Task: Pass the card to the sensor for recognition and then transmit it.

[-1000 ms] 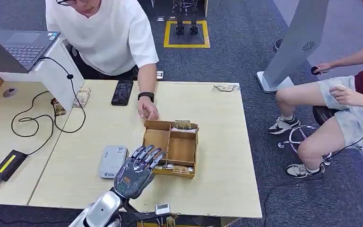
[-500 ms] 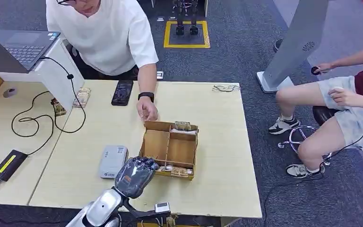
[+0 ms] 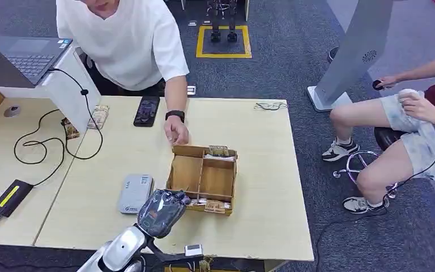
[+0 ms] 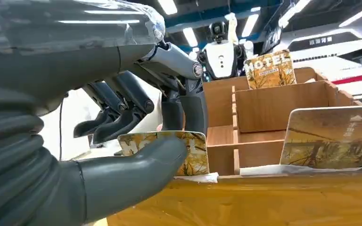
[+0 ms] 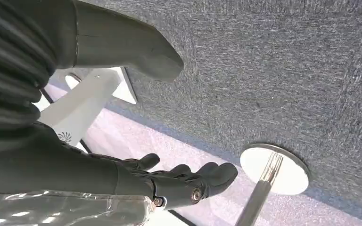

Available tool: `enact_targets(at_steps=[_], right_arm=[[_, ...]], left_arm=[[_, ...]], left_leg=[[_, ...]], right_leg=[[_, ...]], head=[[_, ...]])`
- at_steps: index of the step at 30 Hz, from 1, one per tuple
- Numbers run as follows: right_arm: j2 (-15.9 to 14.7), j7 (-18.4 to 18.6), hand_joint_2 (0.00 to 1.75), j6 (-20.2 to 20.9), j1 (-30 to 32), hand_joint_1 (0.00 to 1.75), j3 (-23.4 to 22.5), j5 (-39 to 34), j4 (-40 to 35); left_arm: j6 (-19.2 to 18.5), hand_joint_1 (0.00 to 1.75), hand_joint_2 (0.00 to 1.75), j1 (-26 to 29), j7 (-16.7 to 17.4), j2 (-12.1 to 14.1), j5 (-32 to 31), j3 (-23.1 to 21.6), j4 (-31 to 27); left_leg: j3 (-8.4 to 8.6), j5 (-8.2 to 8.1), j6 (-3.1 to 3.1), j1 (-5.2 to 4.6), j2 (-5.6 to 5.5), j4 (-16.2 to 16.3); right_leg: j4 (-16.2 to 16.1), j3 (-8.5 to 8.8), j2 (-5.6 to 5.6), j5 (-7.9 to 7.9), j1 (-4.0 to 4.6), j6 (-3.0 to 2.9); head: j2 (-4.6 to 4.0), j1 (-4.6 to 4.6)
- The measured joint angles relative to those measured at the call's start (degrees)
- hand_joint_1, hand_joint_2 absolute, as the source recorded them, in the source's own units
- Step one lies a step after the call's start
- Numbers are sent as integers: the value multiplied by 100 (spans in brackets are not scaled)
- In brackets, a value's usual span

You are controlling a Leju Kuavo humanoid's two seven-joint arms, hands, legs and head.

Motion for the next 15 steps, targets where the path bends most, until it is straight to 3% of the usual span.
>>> enact_targets(at_steps=[8,12,15], right_arm=[[0,-116,175,11,14,0,0,0,-33],[2,-155,175,7,15,0,0,0,-33],[0,-179,175,-4,14,0,0,0,-31]], left_arm=[[919,175,175,76,-273,-68,543,13,-295],[1053,175,175,32,-352,-125,732,35,-523],[1361,175,175,-5,-511,-186,1024,133,-684]], left_leg=[[-8,0,0,0,-1,0],[-7,0,0,0,0,0],[-7,1,-1,0,0,0]], right_leg=[[0,-8,0,0,0,0],[0,-9,0,0,0,0],[0,-11,0,0,0,0]], head=[[0,2],[0,0],[0,0]])
